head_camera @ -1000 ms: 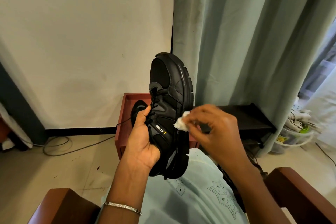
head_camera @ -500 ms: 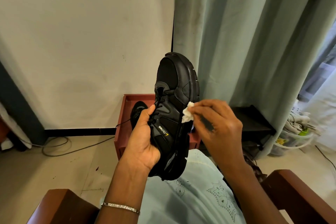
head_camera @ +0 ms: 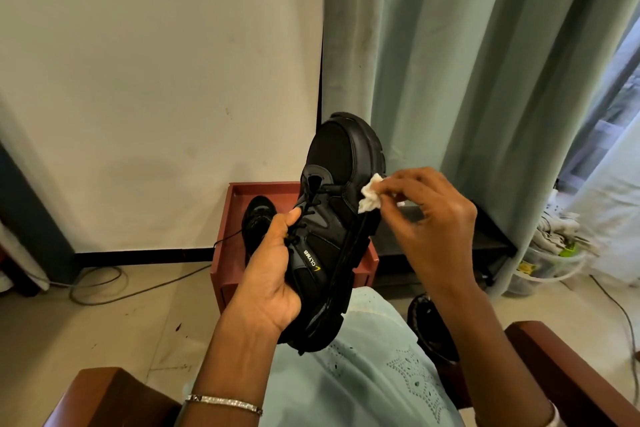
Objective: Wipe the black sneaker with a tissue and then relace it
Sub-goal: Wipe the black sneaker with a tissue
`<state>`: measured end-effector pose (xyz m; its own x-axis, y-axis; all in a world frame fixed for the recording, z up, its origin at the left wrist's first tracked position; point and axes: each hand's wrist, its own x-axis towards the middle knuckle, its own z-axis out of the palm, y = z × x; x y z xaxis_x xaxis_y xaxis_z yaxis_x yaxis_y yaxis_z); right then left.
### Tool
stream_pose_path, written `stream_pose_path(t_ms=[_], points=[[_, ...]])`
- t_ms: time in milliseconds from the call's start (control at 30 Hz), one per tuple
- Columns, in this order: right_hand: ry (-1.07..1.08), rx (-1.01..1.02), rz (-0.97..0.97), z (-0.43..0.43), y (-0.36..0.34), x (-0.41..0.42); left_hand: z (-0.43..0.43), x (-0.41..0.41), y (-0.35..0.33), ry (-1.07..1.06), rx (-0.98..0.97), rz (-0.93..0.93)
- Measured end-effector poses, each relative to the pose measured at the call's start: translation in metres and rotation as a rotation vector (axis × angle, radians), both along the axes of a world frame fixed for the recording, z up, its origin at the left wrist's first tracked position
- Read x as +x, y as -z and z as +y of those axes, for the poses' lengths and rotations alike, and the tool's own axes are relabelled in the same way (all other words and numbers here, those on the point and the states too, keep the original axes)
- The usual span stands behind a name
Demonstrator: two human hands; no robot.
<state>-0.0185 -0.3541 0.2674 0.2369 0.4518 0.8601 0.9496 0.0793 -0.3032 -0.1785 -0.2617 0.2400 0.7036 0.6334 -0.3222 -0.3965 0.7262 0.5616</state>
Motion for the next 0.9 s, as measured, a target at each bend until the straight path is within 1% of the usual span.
stream_pose_path(t_ms=[100, 200, 233, 267, 333, 467, 500, 567, 667, 733, 800, 900], points=[[-0.069, -0.135, 0.009, -0.007, 0.005, -0.004, 0.002, -0.003, 0.002, -0.026, -0.001, 0.017], [-0.197, -0.406, 0.034, -0.015, 0.012, -0.009, 0.004, -0.001, 0.003, -0.038, -0.017, 0.02], [-0.217, -0.46, 0.045, -0.015, 0.012, -0.009, 0.003, 0.001, 0.004, -0.04, -0.016, 0.037], [-0.211, -0.466, 0.044, -0.013, 0.011, -0.007, 0.002, 0.002, 0.005, -0.042, -0.012, 0.057], [-0.152, -0.374, 0.024, -0.008, 0.004, -0.002, 0.001, 0.003, 0.005, -0.048, -0.008, 0.089], [-0.011, -0.057, 0.032, 0.006, -0.006, 0.003, 0.0, 0.001, 0.005, -0.036, -0.01, 0.101], [0.009, -0.011, 0.037, 0.009, -0.006, 0.003, 0.0, 0.001, 0.005, -0.032, -0.011, 0.102], [0.008, 0.0, 0.051, 0.011, -0.002, -0.001, -0.001, 0.001, 0.005, -0.025, -0.021, 0.087], [-0.051, -0.077, 0.106, 0.007, 0.016, -0.019, 0.001, 0.001, 0.005, -0.024, -0.039, 0.047], [-0.081, -0.101, 0.1, 0.002, 0.031, -0.032, 0.002, 0.0, 0.006, -0.017, -0.042, 0.019], [-0.081, -0.089, 0.083, 0.002, 0.036, -0.036, 0.001, 0.0, 0.007, -0.009, -0.038, 0.014], [-0.046, -0.044, 0.056, 0.008, 0.026, -0.026, -0.002, 0.001, 0.006, -0.01, -0.032, 0.032]])
